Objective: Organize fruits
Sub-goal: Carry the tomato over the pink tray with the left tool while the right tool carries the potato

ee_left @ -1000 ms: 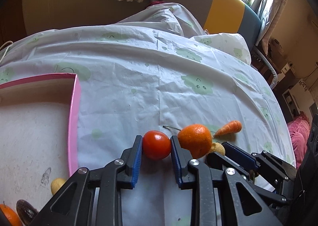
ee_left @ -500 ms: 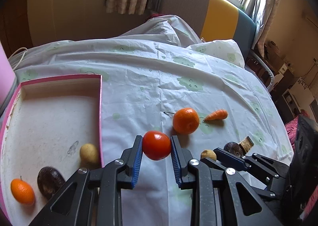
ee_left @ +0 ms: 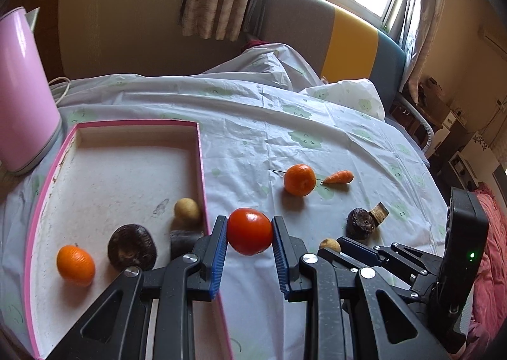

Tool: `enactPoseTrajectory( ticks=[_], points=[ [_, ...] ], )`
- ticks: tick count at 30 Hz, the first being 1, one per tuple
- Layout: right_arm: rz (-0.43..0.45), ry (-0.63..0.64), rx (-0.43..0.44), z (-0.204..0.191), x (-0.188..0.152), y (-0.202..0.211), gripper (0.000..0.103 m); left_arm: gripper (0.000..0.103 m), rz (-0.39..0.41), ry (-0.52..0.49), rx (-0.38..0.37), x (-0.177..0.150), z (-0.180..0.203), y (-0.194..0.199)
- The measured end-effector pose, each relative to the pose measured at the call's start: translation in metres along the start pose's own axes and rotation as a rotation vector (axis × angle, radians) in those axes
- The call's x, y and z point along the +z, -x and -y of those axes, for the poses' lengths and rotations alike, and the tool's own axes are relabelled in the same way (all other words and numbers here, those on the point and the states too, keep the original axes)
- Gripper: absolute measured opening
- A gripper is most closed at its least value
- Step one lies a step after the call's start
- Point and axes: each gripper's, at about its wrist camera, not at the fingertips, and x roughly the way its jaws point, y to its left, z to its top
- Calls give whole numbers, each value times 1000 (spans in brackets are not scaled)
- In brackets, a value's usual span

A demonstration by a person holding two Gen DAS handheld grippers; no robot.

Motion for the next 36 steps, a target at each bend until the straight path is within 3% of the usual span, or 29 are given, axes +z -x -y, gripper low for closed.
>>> enactPoseTrajectory(
  ticks=[13, 23, 36],
  points=[
    [-12, 20, -42, -12, -6, 2, 27, 28, 52, 115, 92, -6, -67, 21],
    [-19, 38, -61, -16, -3, -1, 27, 29, 28, 203, 207, 11, -128, 0],
    [-16, 34, -60, -16, -3, -1, 27, 34, 40, 191, 253, 2, -118, 10]
  ],
)
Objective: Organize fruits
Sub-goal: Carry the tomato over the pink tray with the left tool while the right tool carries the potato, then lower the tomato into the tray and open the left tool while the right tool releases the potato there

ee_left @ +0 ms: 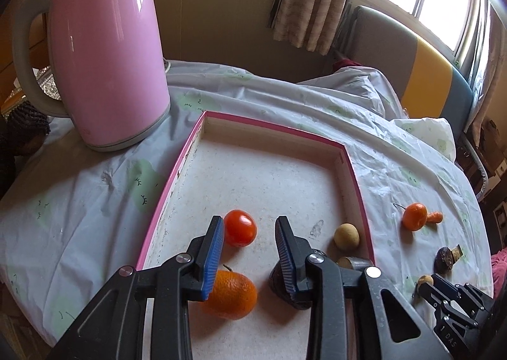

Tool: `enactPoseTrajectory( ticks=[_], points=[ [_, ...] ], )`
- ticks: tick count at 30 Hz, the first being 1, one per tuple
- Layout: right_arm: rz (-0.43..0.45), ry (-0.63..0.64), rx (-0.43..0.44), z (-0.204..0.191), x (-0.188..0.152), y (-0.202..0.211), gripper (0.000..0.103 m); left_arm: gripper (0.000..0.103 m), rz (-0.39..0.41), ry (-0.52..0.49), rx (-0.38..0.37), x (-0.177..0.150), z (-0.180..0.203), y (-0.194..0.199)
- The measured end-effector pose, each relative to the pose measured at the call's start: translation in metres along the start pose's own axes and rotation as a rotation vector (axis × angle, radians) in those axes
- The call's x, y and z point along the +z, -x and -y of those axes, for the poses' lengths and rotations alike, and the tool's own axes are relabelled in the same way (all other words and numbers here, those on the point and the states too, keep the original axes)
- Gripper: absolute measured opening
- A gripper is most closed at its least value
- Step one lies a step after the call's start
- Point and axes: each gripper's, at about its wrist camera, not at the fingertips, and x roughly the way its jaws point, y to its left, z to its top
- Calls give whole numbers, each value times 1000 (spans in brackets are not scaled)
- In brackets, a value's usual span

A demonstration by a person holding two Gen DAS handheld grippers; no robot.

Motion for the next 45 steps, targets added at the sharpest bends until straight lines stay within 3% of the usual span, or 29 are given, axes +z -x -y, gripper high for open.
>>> enactPoseTrajectory(
  ticks=[12, 30, 45],
  points=[
    [16, 2, 17, -8, 5, 4, 26, 34, 26, -22, -33, -18, 8, 30],
    [68, 110, 195, -77, 57, 11, 26, 34, 14, -16, -30, -36, -1, 39],
    [13, 137, 220, -120, 91, -33, 26, 34, 1, -1, -32, -38, -8, 33]
  ],
)
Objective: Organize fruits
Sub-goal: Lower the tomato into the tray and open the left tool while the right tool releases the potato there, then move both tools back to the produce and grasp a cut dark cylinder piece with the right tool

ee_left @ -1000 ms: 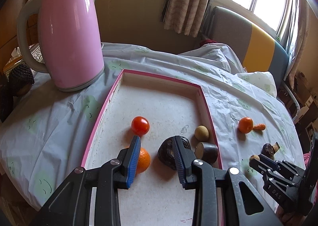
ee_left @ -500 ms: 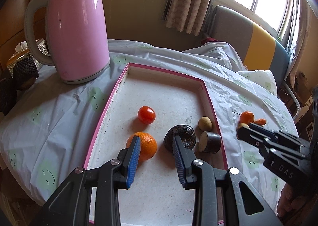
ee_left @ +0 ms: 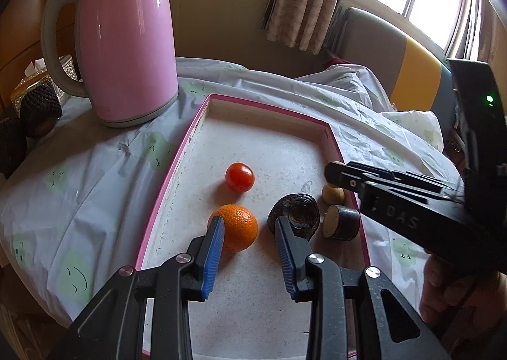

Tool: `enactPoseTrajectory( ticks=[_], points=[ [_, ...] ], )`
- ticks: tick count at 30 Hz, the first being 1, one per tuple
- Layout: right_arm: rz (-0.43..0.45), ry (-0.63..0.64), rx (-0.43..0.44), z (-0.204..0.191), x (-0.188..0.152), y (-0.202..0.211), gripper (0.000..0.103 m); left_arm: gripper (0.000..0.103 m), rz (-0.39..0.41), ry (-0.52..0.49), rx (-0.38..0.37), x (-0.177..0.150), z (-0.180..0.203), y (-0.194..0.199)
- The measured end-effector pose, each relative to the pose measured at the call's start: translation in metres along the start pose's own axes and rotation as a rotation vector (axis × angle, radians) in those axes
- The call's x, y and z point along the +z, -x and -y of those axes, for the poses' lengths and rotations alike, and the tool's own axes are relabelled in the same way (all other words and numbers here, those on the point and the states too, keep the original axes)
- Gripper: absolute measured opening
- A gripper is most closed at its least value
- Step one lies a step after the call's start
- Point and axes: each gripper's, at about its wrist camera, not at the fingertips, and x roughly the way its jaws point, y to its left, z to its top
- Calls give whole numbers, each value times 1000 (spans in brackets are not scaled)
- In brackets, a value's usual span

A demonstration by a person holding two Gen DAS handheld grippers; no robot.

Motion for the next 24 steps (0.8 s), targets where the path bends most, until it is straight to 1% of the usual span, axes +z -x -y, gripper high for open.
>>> enactPoseTrajectory(
  ticks=[6, 12, 13, 15, 19, 22, 24],
  points=[
    [-32, -7, -6, -5, 1, -20, 28, 34, -3, 0, -3, -1, 0, 0],
    [-22, -30, 0, -5, -4, -17, 28, 34, -1, 3, -2, 0, -1, 0],
    [-18, -35, 2, -4, -5, -15, 29, 34, -1, 3, -3, -1, 0, 0],
    [-4, -49, 2, -2, -6, -9, 35, 34, 1, 0, -4, 0, 1, 1],
    [22, -63, -6, -1, -10, 4, 36, 34, 7, -6, -6, 0, 4, 4],
    [46, -72, -19, 1, -14, 16, 44, 34, 9, -13, -9, 0, 7, 6],
    [55, -73, -28, 1, -16, 22, 45, 34, 10, -14, -11, -1, 7, 7]
  ],
)
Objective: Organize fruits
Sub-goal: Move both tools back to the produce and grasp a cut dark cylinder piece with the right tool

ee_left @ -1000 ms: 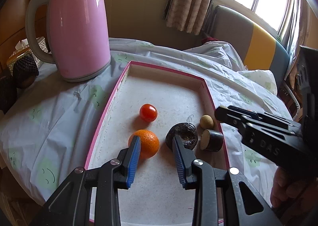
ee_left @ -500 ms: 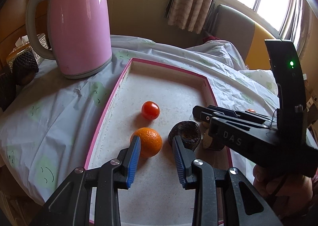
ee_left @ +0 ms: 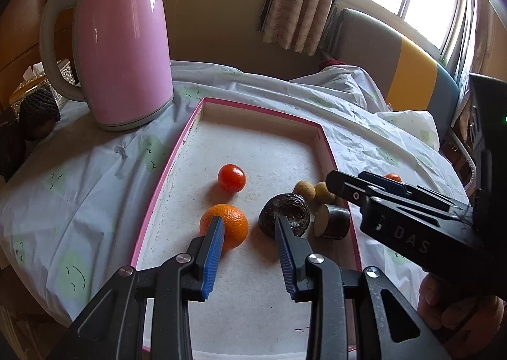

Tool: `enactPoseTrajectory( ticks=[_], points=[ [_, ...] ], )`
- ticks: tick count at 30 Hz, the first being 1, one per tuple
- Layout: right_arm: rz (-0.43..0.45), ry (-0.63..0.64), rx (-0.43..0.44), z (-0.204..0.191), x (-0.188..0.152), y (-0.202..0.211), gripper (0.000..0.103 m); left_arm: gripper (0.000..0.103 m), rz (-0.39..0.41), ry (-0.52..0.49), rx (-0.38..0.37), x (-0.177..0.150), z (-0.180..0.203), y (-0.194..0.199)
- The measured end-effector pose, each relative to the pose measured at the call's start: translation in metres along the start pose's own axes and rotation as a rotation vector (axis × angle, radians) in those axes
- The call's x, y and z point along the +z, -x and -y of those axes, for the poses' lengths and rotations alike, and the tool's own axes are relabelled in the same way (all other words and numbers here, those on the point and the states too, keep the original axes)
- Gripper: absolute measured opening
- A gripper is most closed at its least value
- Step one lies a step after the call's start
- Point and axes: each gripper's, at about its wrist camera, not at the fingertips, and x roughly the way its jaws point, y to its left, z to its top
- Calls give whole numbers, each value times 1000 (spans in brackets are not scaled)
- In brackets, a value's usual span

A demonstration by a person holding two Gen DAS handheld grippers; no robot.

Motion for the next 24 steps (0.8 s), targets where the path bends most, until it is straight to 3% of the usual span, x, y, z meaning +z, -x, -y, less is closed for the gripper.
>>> enactPoseTrajectory(
  ticks=[24],
  points=[
    [55, -80, -93, 39, -35, 50, 56, 34, 3, -86, -39, -7, 30, 8]
  ],
)
